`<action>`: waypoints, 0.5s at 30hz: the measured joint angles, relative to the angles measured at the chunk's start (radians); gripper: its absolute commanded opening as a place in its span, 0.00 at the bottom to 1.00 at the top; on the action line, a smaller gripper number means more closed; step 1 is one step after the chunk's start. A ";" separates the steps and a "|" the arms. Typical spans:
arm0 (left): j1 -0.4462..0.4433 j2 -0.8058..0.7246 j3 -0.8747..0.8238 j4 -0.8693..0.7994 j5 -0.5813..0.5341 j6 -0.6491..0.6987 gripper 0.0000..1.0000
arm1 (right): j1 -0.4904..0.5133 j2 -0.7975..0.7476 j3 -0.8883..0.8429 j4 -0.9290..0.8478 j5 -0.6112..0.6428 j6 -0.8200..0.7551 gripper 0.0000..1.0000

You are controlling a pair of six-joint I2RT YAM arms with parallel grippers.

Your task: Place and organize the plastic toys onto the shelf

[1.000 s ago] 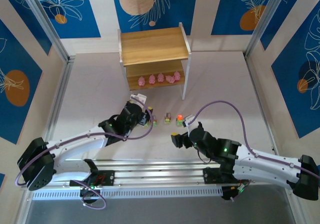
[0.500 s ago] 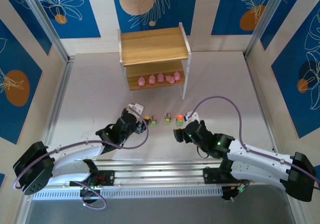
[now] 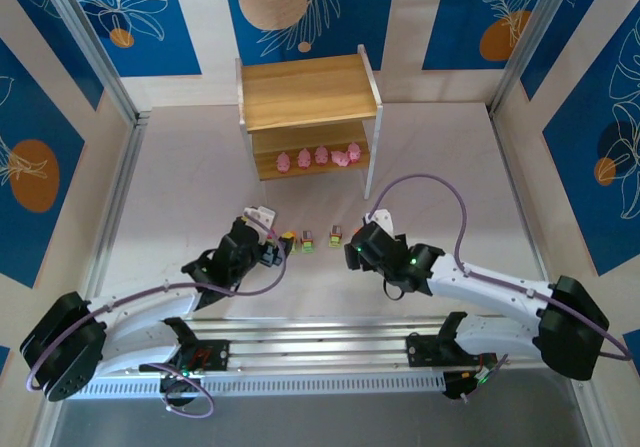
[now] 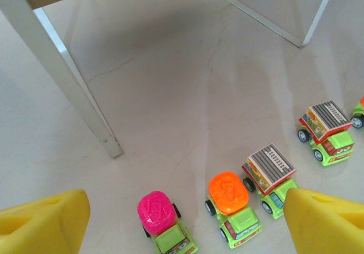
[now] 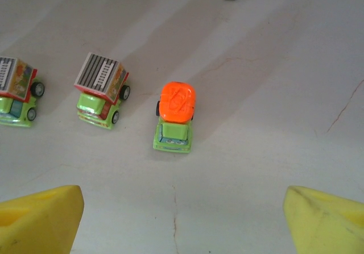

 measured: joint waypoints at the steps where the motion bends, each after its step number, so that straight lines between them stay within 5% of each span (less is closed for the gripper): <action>1: 0.010 0.000 0.000 0.000 0.011 -0.005 0.90 | -0.006 0.017 0.014 -0.005 0.000 0.005 0.90; 15: 0.100 -0.039 -0.022 0.004 0.134 -0.066 0.92 | -0.132 0.190 0.131 -0.025 -0.057 0.010 0.77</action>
